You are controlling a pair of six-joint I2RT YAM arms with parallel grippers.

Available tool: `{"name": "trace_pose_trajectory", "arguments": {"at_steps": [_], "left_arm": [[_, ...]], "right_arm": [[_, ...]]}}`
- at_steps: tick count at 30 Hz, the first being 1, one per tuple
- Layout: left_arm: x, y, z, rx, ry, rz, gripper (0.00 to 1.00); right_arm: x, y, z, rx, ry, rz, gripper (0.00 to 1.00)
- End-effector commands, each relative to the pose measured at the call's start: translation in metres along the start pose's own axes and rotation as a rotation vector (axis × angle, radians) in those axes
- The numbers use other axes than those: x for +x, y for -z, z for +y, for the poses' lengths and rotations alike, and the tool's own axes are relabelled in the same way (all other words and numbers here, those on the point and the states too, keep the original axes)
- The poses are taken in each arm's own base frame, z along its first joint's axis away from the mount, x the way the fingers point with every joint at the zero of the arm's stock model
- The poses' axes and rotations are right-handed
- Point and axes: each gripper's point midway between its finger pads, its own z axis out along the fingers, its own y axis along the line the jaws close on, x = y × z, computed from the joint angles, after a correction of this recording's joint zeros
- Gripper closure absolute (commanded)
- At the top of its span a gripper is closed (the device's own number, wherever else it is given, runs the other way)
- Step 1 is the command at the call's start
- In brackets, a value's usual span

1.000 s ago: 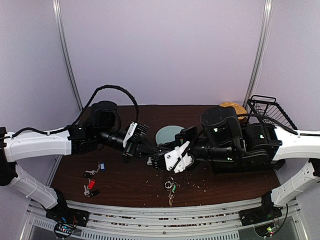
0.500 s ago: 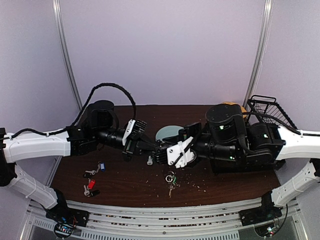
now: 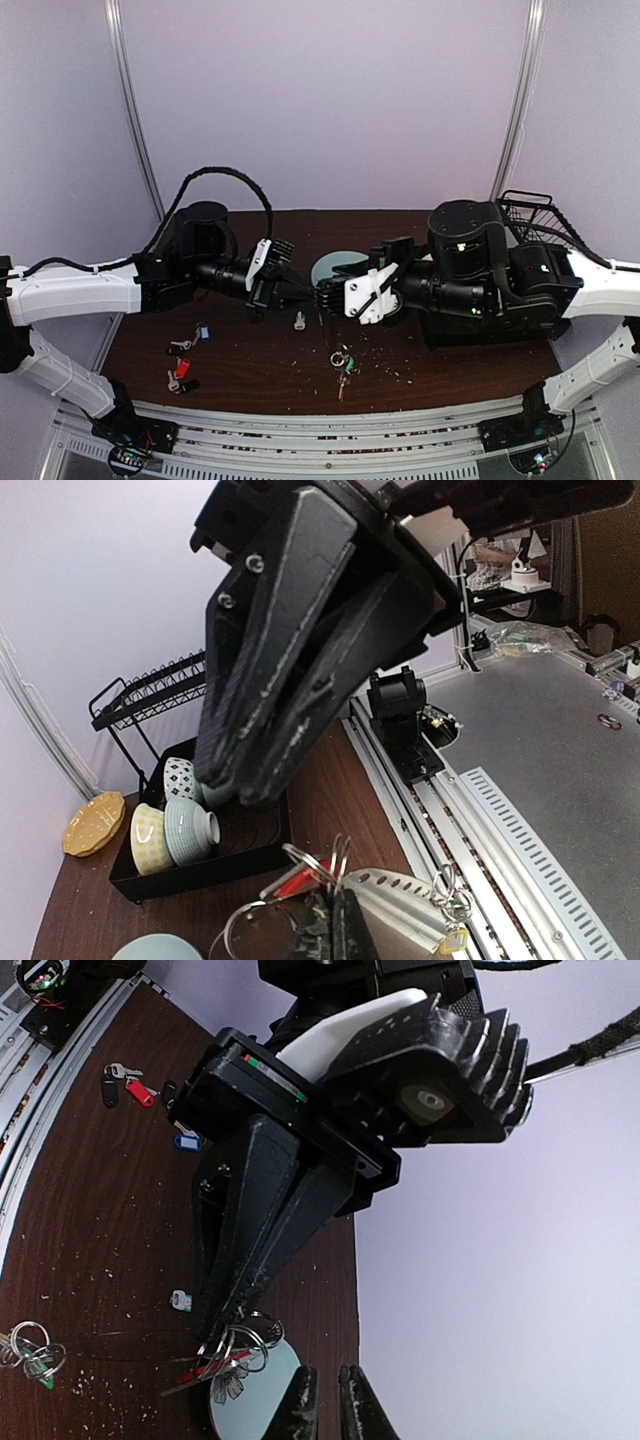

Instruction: Put the keys on the keyring

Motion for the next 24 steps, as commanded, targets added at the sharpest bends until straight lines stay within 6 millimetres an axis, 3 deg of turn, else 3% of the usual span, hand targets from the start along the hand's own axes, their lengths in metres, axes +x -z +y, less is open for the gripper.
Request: {"name": "trace_pose_trajectory", "arguments": {"at_steps": [1,5,8,11,14,15,24], "left_arm": [[-0.027,0.006,0.003,-0.032,-0.074,-0.072,1.00],[-0.028,0.007,0.004,-0.036,-0.075,-0.072,1.00],[-0.027,0.007,0.004,-0.038,-0.075,-0.071,1.00],[-0.028,0.007,0.004,-0.038,-0.075,-0.072,1.00],[-0.028,0.007,0.004,-0.040,-0.076,-0.071,1.00],[-0.028,0.007,0.004,-0.040,-0.075,-0.071,1.00],[-0.029,0.008,0.004,-0.043,-0.081,-0.071,1.00]], "right_arm": [[0.000,0.009,-0.008,0.017,-0.053,-0.016,0.88],[-0.010,0.021,-0.016,-0.021,-0.172,-0.079,0.84],[-0.018,0.026,-0.004,-0.166,-0.348,-0.154,0.70],[-0.014,0.021,0.008,-0.211,-0.437,-0.128,0.65],[-0.018,0.022,0.013,-0.230,-0.490,-0.159,0.89],[-0.020,0.022,0.013,-0.231,-0.500,-0.170,0.90],[-0.010,0.008,0.022,-0.228,-0.518,-0.112,0.82]]}}
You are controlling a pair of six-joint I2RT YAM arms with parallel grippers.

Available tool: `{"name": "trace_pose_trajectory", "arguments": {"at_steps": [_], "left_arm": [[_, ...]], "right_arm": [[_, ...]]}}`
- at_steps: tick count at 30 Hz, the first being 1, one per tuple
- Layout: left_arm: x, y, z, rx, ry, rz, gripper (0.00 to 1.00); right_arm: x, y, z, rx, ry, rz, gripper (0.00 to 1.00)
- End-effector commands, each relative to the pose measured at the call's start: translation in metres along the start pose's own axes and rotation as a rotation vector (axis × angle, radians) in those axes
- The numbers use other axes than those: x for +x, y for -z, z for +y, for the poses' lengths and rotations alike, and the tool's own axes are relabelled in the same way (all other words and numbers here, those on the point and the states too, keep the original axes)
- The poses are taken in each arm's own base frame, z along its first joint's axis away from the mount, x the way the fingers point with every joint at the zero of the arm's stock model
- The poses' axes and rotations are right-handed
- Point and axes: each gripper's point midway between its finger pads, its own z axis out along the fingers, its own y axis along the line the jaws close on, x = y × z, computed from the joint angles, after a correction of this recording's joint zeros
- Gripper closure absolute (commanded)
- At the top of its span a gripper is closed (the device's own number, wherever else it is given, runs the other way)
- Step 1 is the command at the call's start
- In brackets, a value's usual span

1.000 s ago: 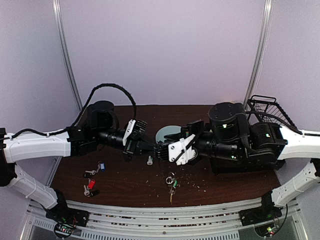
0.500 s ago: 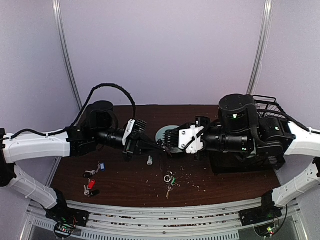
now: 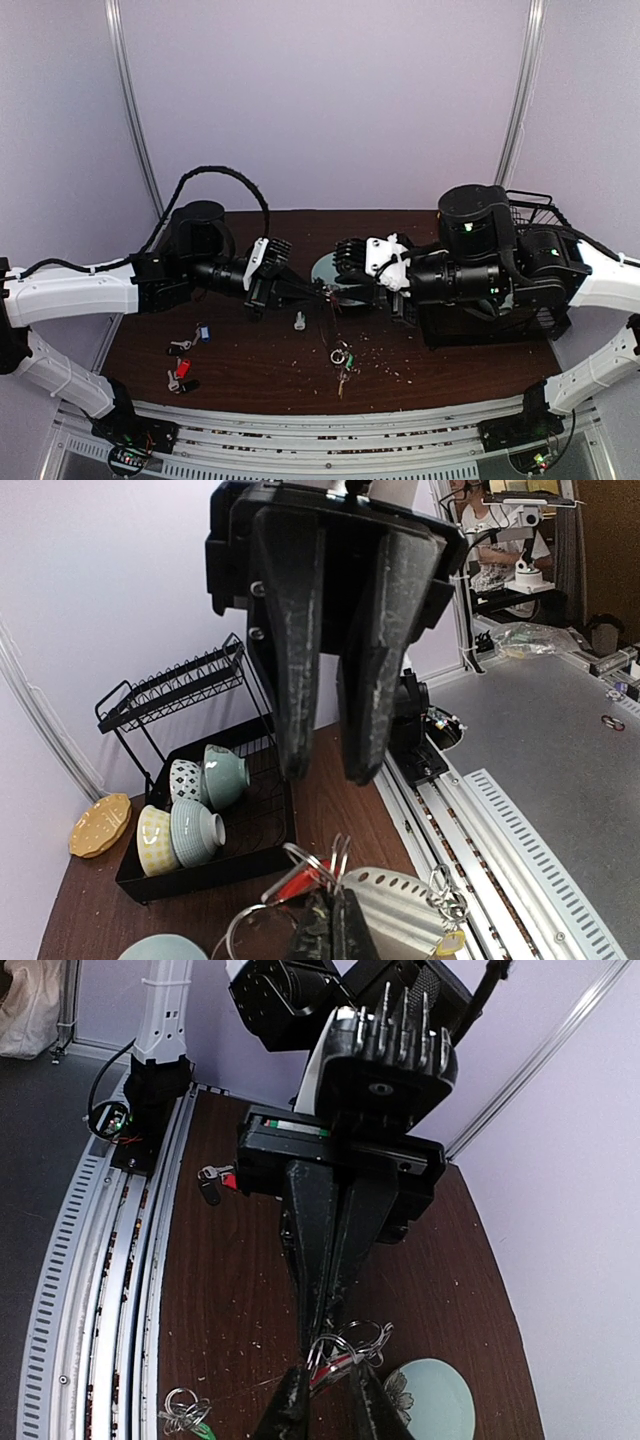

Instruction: Put the keys on the keyring

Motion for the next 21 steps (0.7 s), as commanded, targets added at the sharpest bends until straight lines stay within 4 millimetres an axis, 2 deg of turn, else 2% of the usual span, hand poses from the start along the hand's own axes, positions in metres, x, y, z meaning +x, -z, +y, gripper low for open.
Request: {"name": "trace_pose_trajectory", "arguments": {"at_steps": [1,8,15,21], "left_arm": [[-0.026,0.006,0.003,-0.030,-0.073,-0.069,1.00],[-0.025,0.006,0.003,-0.032,-0.072,-0.066,1.00],[-0.025,0.006,0.003,-0.033,-0.074,-0.065,1.00],[-0.025,0.006,0.003,-0.033,-0.074,-0.065,1.00]], "right_arm": [[0.009,-0.007,0.003,0.003,-0.041,0.020,0.82],[0.011,-0.013,0.009,-0.028,-0.038,0.025,0.79],[0.013,-0.019,0.005,-0.002,-0.033,0.033,0.77],[0.014,-0.023,0.002,0.012,-0.030,0.041,0.81]]}}
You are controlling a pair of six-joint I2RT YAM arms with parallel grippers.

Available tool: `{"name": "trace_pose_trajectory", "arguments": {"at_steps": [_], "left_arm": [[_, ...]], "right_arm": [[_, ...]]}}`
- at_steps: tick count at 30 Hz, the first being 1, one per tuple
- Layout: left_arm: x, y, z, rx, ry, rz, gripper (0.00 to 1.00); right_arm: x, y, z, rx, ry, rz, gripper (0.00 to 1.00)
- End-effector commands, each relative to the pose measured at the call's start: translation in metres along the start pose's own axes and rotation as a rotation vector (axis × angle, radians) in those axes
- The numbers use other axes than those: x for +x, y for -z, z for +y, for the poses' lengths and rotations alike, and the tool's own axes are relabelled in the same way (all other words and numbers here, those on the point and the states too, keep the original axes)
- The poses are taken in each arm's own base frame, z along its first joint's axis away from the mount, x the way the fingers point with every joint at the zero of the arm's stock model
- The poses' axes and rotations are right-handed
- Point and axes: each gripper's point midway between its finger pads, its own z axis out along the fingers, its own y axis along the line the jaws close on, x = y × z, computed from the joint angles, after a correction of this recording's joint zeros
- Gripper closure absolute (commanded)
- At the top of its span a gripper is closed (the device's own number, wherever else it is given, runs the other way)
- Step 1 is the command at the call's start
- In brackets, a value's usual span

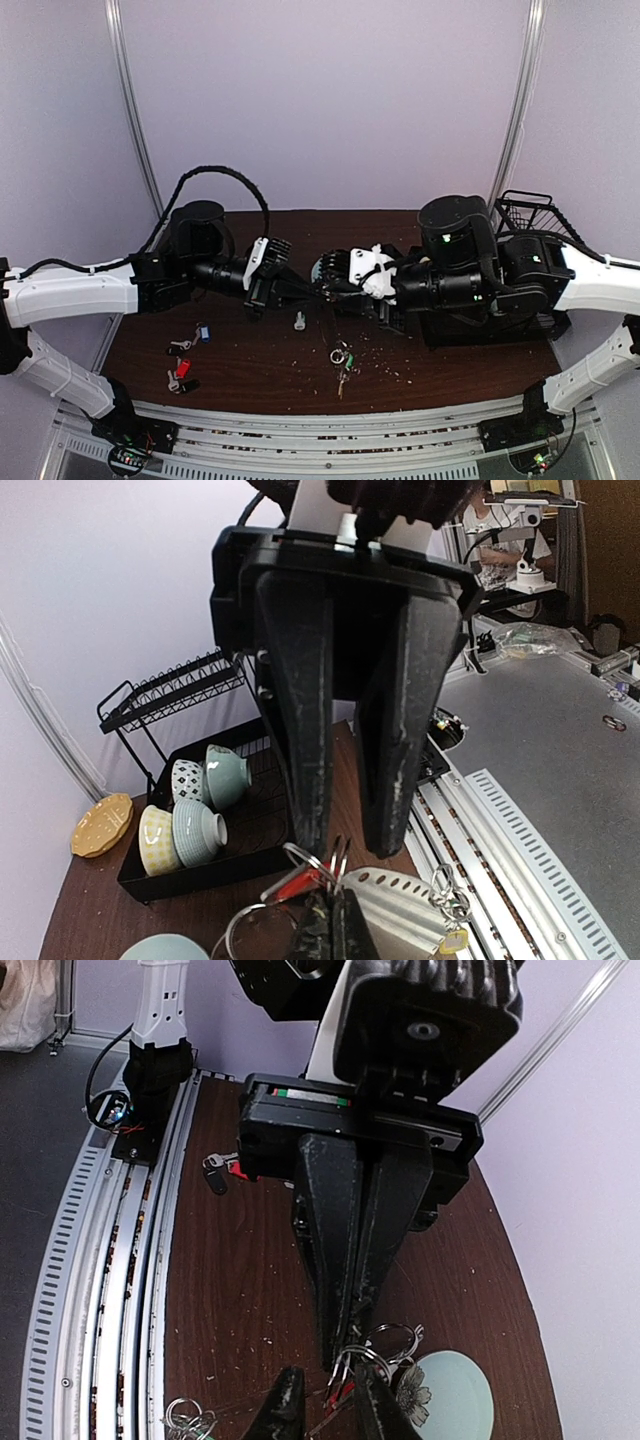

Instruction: Put the keys on the keyring

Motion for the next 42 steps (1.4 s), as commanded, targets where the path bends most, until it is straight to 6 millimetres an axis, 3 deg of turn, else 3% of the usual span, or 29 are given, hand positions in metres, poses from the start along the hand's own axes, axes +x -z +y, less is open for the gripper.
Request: {"name": "trace_pose_trajectory", "arguments": {"at_steps": [1,5,11,16,19,22,29,33,40,42], "left_arm": [[-0.025,0.006,0.003,-0.029,-0.074,-0.067,1.00],[-0.025,0.006,0.003,-0.029,-0.074,-0.066,1.00],[-0.025,0.006,0.003,-0.028,-0.075,-0.066,1.00],[-0.022,0.005,-0.001,-0.001,-0.079,-0.054,1.00],[-0.018,0.006,-0.001,0.008,-0.115,-0.003,0.75],[-0.019,0.012,-0.004,0.006,-0.176,0.031,0.69],[-0.025,0.020,0.002,-0.063,-0.255,0.044,0.65],[-0.023,0.018,0.012,-0.103,-0.270,0.062,0.71],[-0.035,0.014,-0.003,0.032,-0.296,0.032,0.73],[-0.029,0.009,-0.007,0.075,-0.290,0.063,0.74]], "right_arm": [[0.000,-0.004,-0.005,0.028,-0.003,0.000,0.81],[0.001,-0.003,-0.007,0.038,0.002,0.006,0.85],[0.000,-0.004,-0.008,0.042,0.011,0.010,1.00],[-0.006,0.008,-0.010,0.030,0.031,-0.025,1.00],[-0.007,0.020,-0.019,0.045,0.048,-0.027,1.00],[0.000,0.028,-0.020,0.024,0.078,0.003,1.00],[0.007,0.022,0.019,-0.205,0.168,0.030,1.00],[0.003,0.016,0.035,-0.308,0.199,0.011,1.00],[-0.001,0.015,0.051,-0.399,0.248,-0.041,1.00],[-0.001,0.015,0.050,-0.391,0.251,-0.046,1.00]]}}
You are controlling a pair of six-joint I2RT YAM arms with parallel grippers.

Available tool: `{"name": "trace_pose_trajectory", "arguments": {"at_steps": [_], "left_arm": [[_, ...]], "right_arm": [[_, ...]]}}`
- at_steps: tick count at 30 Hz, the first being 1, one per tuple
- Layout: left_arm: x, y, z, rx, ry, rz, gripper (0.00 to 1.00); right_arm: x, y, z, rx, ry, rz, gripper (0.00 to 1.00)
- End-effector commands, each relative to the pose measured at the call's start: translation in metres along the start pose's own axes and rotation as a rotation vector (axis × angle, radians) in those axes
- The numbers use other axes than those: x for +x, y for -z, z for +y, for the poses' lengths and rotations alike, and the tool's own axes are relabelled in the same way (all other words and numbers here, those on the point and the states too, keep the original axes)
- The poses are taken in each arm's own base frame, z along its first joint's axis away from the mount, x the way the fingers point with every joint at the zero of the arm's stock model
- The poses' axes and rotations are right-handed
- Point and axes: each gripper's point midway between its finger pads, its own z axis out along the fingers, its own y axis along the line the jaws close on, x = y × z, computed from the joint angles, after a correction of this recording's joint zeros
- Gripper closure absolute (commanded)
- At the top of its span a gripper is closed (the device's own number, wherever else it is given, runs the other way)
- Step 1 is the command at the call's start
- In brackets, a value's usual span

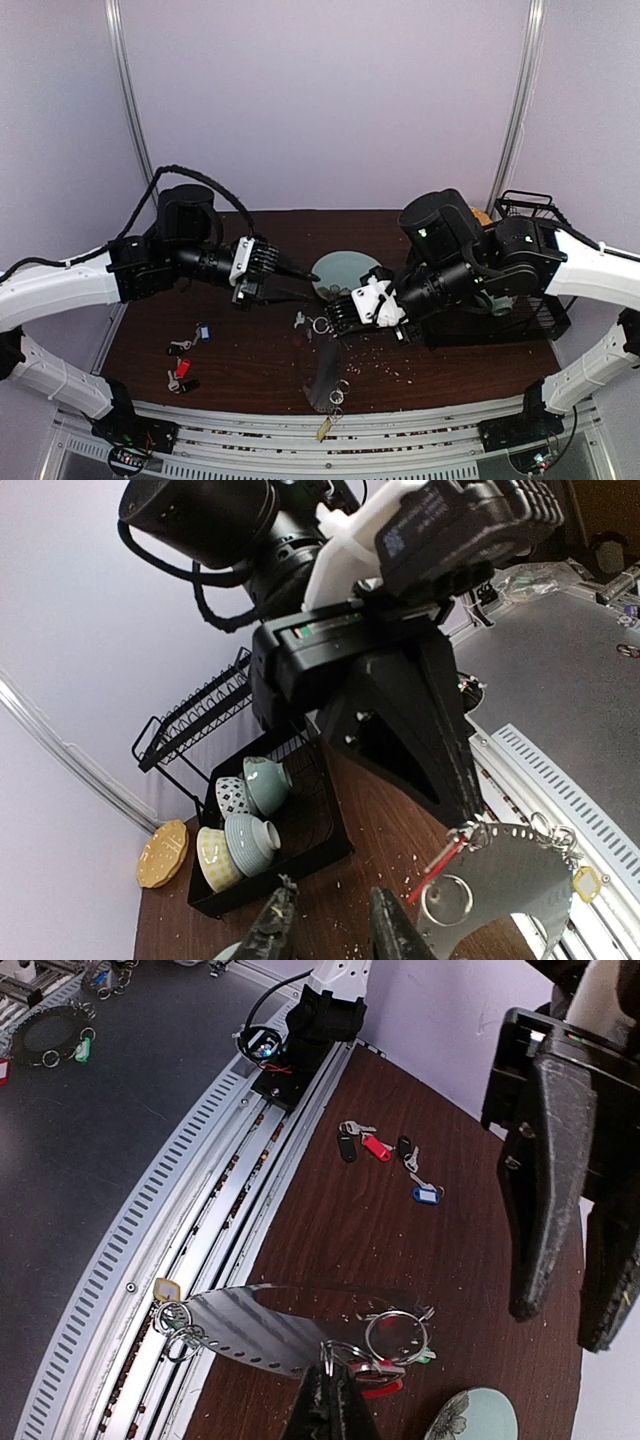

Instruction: Put the keys on the keyring

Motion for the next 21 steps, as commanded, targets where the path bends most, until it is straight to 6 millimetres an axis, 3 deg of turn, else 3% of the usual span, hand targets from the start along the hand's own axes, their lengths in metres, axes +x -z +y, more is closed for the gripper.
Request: {"name": "trace_pose_trajectory", "arguments": {"at_steps": [1,4,8,14,21], "left_arm": [[-0.009,-0.009,-0.008,0.100,-0.060,-0.004,0.74],[-0.002,-0.015,-0.020,0.115,-0.132,0.025,0.74],[-0.012,-0.025,-0.021,0.131,-0.174,0.021,0.76],[-0.004,-0.038,-0.037,0.163,-0.208,0.098,0.78],[0.003,-0.037,-0.038,0.163,-0.201,0.154,0.80]], "right_arm": [[-0.018,0.008,0.001,-0.009,0.060,-0.075,1.00],[-0.012,0.005,0.000,0.003,0.078,-0.055,1.00],[-0.011,-0.001,0.000,-0.006,0.082,-0.051,1.00],[-0.011,-0.003,-0.002,0.005,0.093,-0.056,1.00],[-0.009,-0.003,-0.003,0.009,0.093,-0.046,1.00]]}}
